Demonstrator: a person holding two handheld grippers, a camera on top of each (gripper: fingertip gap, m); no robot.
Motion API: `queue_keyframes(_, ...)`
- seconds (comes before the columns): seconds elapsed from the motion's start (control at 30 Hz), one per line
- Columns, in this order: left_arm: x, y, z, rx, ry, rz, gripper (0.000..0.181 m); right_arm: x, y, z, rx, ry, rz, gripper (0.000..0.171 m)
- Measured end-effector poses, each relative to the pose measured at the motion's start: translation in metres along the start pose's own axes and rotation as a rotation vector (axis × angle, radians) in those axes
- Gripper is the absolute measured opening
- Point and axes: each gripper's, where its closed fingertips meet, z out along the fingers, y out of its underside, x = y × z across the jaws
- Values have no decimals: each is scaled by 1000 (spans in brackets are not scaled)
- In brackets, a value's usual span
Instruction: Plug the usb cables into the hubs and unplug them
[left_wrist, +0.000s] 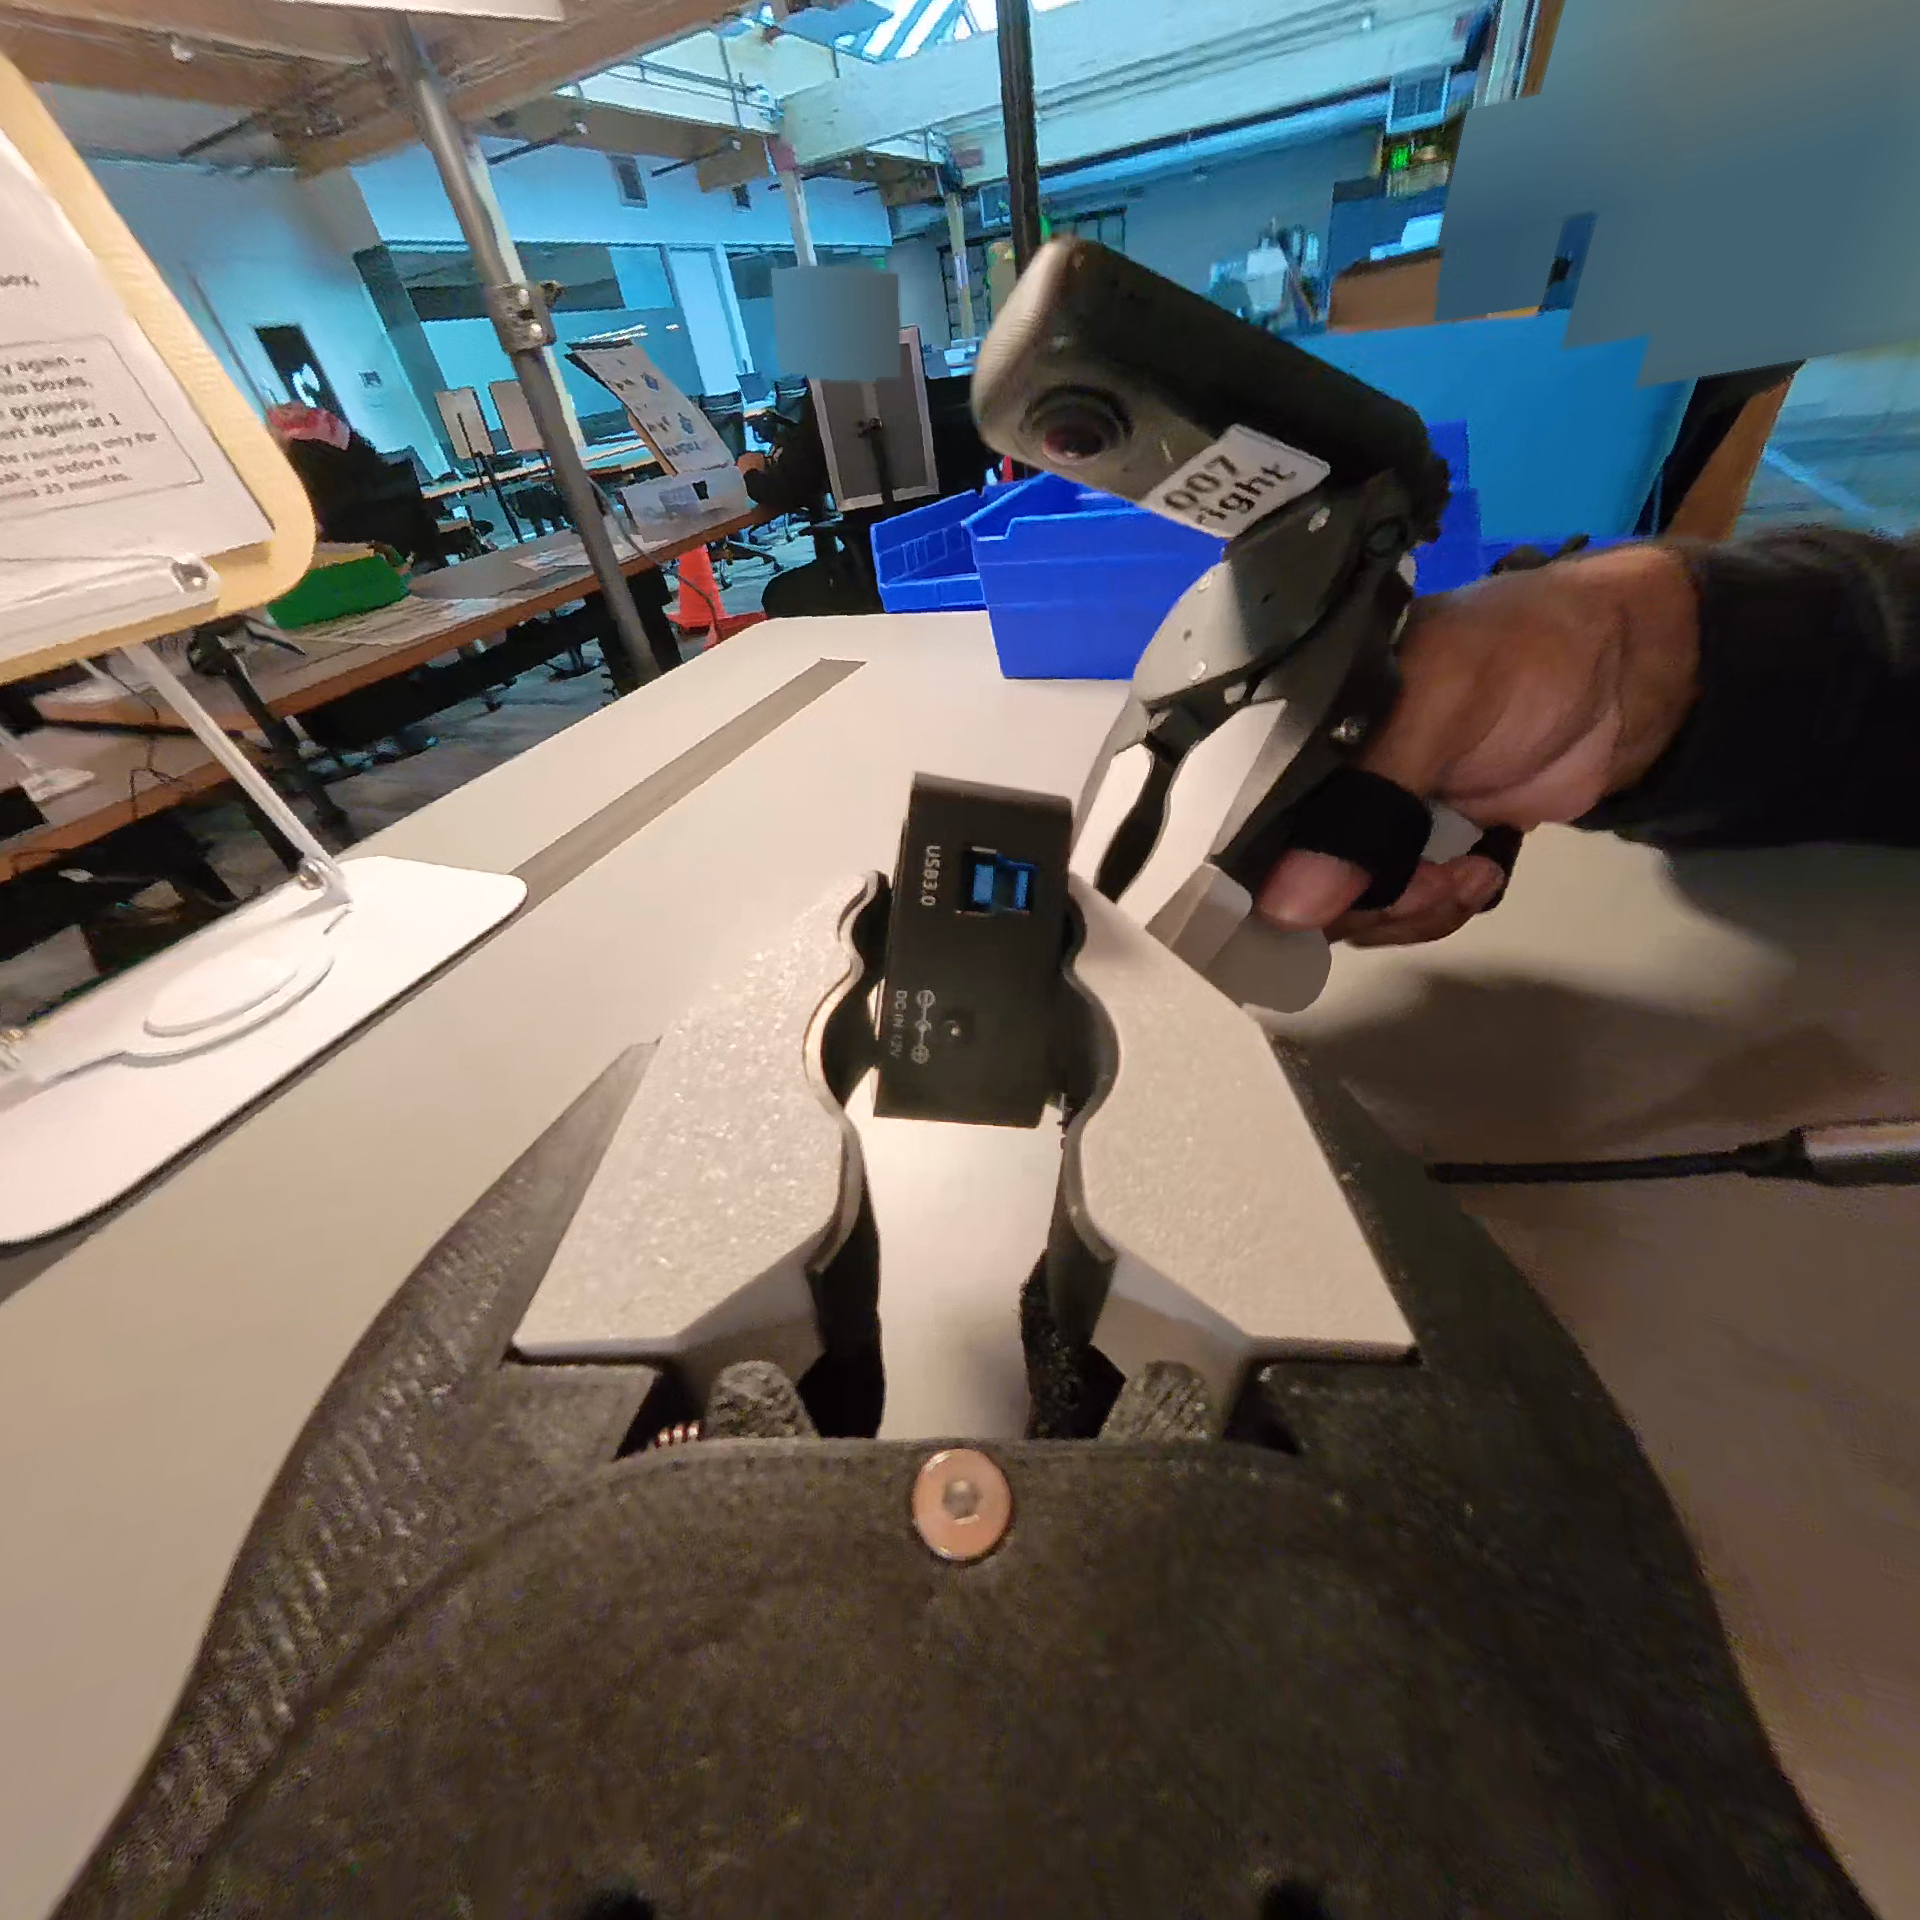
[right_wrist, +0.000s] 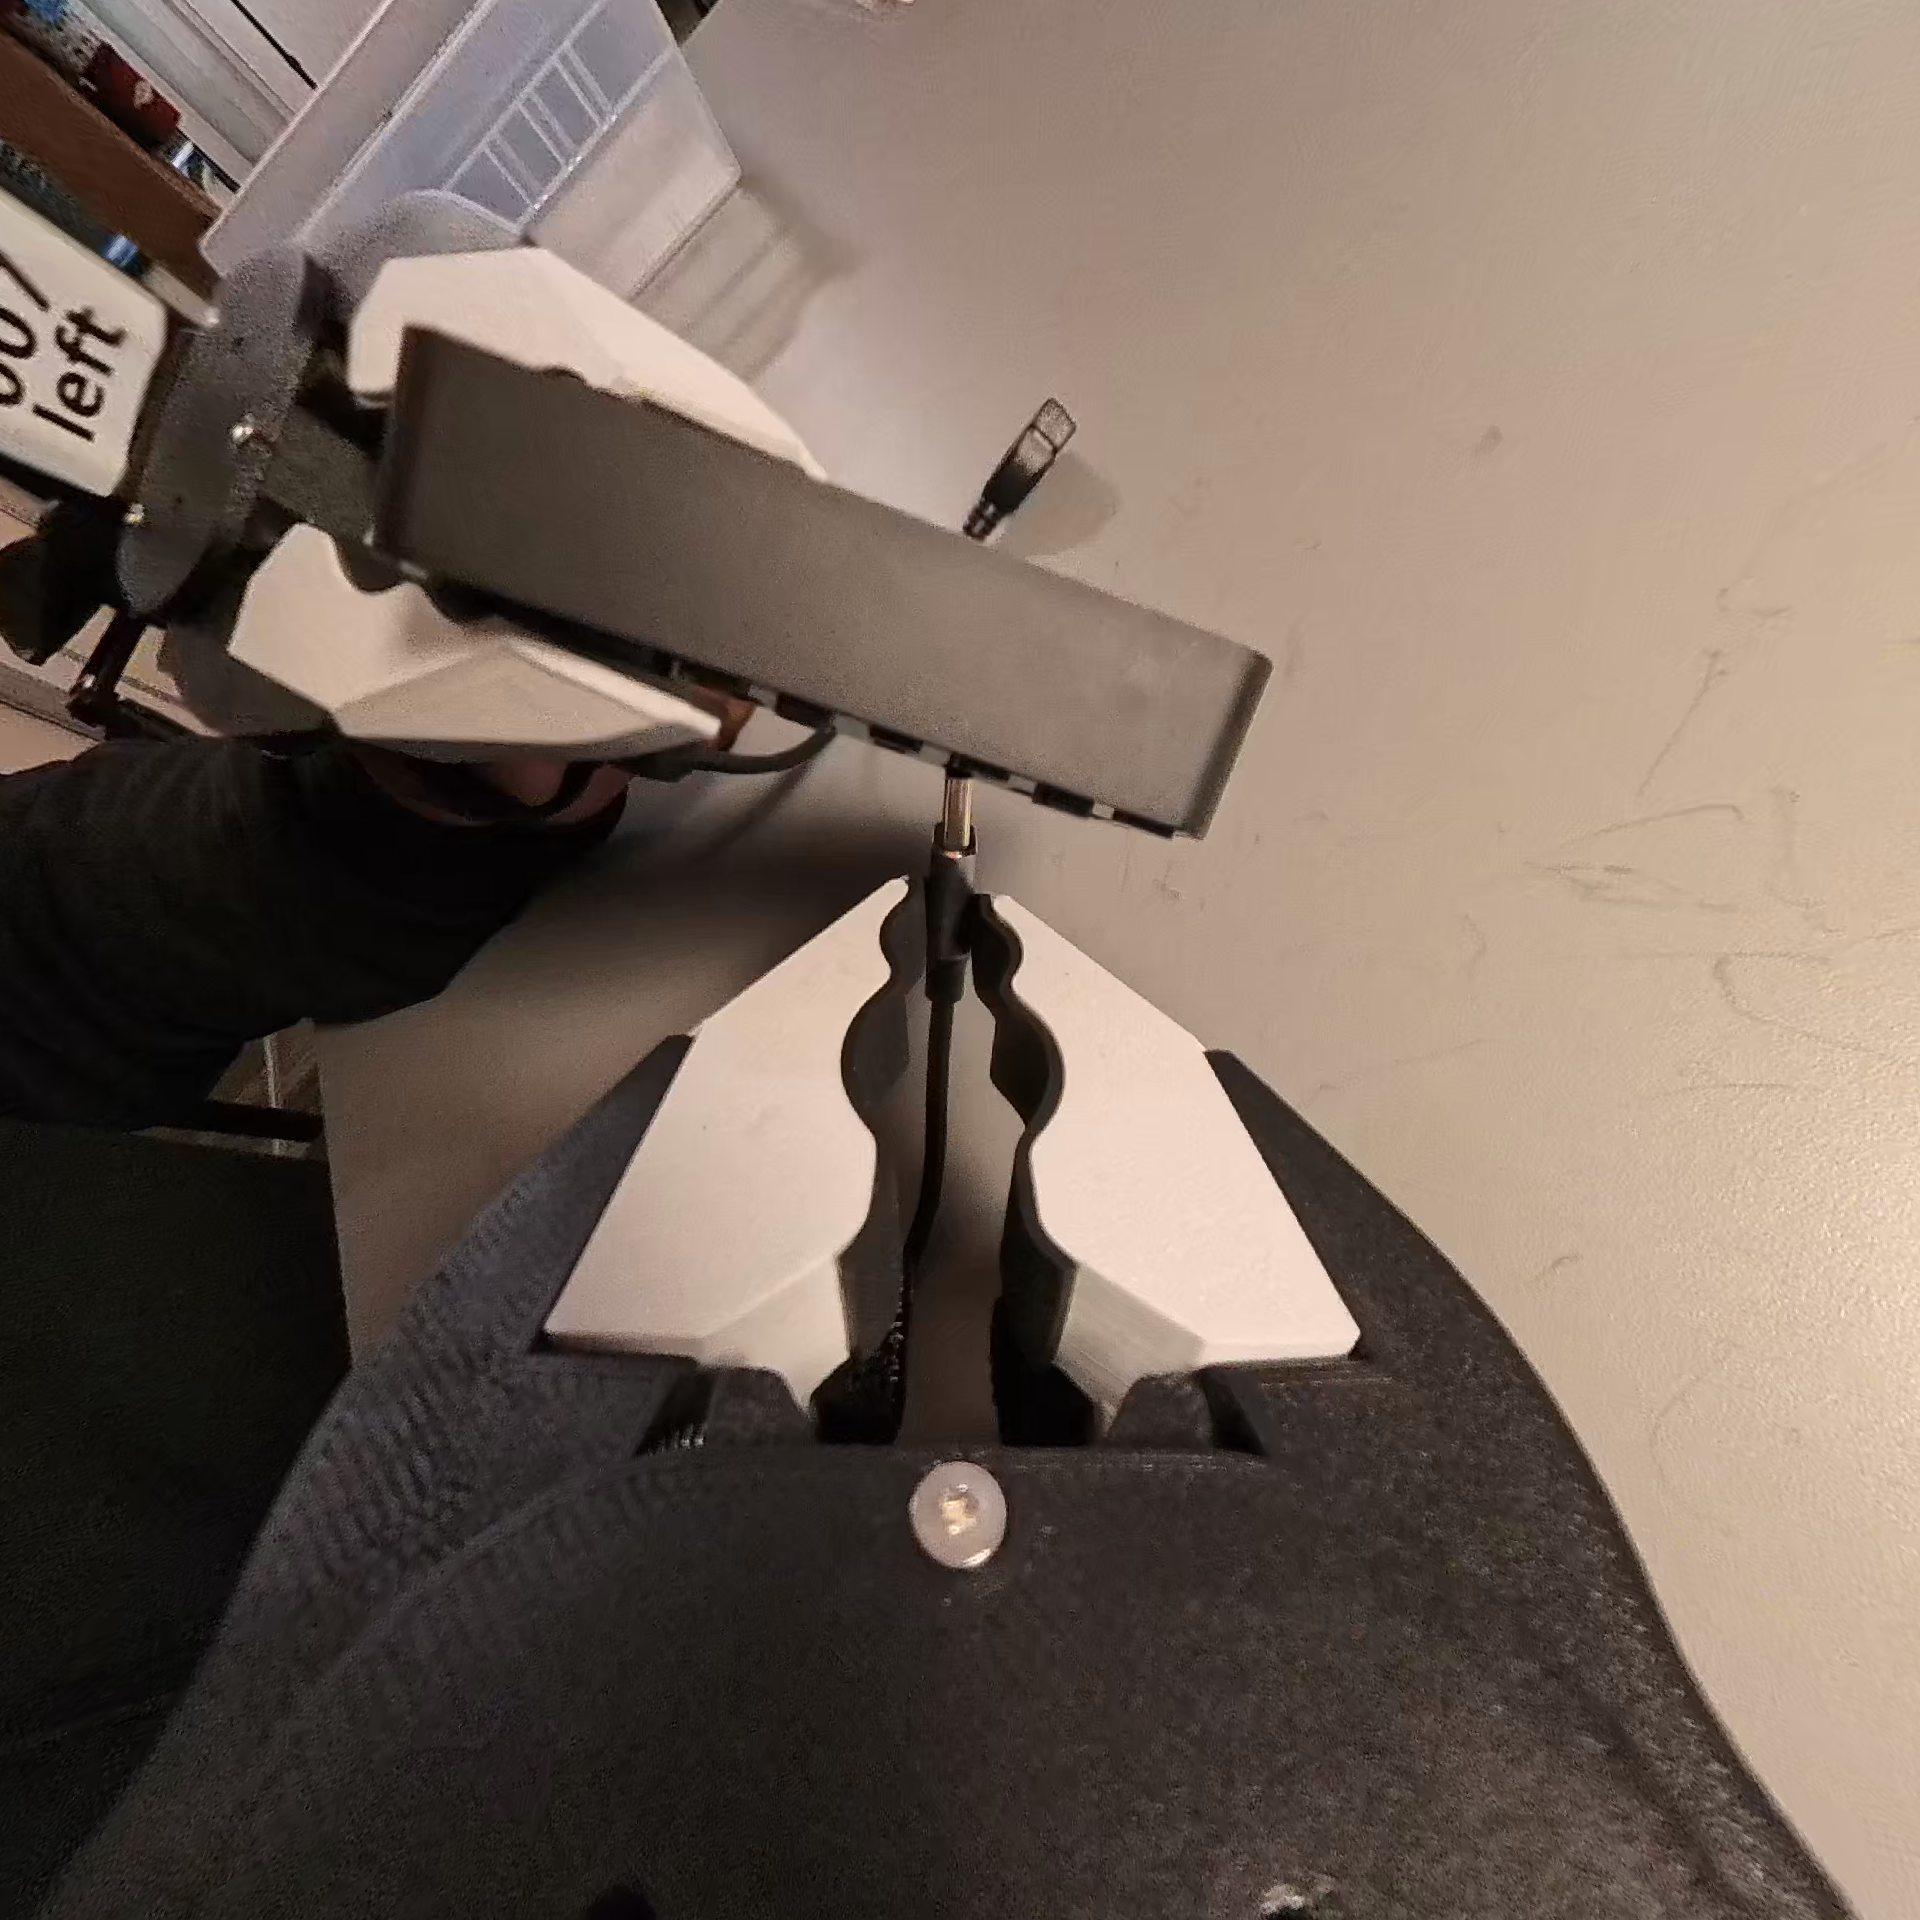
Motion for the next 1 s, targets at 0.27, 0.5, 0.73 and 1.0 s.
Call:
queue_keyframes(0.27,22,6,6,-63,9,315,32,2,4,-1,-21,-23,29,5)
queue_keyframes(0.5,21,9,8,-82,8,299,32,7,2,-2,-16,52,-39,6)
queue_keyframes(0.73,17,3,7,-52,6,229,32,7,-11,-3,78,90,-6,6)
queue_keyframes(1.0,3,3,6,-44,-51,120,31,10,-16,2,156,119,-34,7)
